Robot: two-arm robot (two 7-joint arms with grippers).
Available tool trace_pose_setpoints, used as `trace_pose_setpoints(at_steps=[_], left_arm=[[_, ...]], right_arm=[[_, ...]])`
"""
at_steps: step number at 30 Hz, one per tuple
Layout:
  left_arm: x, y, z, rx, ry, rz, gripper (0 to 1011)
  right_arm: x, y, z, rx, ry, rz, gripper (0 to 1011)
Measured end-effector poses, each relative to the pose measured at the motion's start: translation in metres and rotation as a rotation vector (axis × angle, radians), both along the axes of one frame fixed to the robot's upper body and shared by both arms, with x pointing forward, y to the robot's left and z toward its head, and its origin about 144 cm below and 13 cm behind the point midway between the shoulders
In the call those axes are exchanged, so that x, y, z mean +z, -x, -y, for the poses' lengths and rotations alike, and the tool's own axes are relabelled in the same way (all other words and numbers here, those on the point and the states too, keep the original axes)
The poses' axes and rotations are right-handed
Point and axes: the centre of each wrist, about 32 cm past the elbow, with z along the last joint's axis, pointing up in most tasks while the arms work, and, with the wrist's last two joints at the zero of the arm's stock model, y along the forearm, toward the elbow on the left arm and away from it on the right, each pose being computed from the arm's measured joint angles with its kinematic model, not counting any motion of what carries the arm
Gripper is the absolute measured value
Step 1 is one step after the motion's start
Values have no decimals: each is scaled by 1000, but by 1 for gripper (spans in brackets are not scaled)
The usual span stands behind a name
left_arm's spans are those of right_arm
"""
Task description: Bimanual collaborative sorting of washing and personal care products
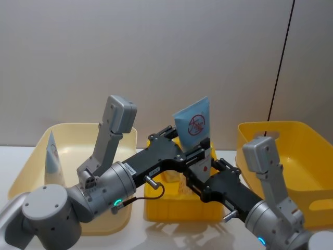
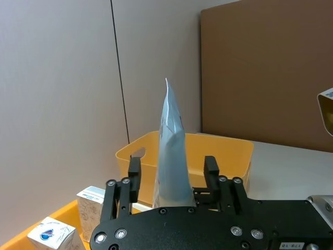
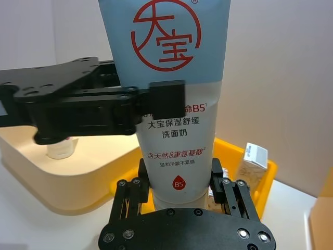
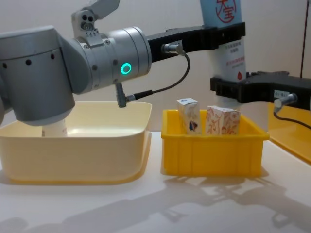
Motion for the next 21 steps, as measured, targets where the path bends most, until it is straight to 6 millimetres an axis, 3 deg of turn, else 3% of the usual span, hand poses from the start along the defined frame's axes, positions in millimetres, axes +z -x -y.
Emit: trace_pose_setpoints(at_steps=[11,21], left_arm=[[0,0,0,0,0,0,1003],[0,0,0,0,0,0,1003]], right_arm=[[0,-2,9,-104,16,7,655],[2,-4,25,-240,33,28,656]])
